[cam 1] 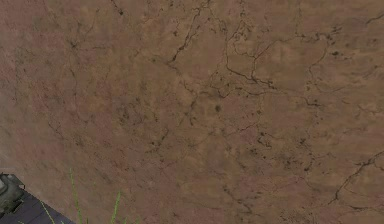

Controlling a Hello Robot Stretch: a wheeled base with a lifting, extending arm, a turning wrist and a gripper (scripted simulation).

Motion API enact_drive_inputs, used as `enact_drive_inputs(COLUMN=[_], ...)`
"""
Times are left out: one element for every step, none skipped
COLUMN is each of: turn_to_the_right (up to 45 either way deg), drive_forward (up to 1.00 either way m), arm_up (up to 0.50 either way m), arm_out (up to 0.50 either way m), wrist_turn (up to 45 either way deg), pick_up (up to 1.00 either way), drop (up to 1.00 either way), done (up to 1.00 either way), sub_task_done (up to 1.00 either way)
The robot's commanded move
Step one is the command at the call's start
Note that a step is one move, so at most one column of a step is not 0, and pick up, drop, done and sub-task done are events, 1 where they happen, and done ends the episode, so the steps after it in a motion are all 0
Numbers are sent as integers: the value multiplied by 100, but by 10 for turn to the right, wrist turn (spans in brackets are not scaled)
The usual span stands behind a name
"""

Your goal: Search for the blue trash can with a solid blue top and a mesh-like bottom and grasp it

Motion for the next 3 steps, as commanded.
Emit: enact_drive_inputs(turn_to_the_right=[0,0,0], drive_forward=[0,0,0], arm_up=[0,0,0], arm_out=[0,0,0], wrist_turn=[450,240,0], pick_up=[0,0,100], drop=[0,0,0], done=[0,0,0], sub_task_done=[0,0,0])
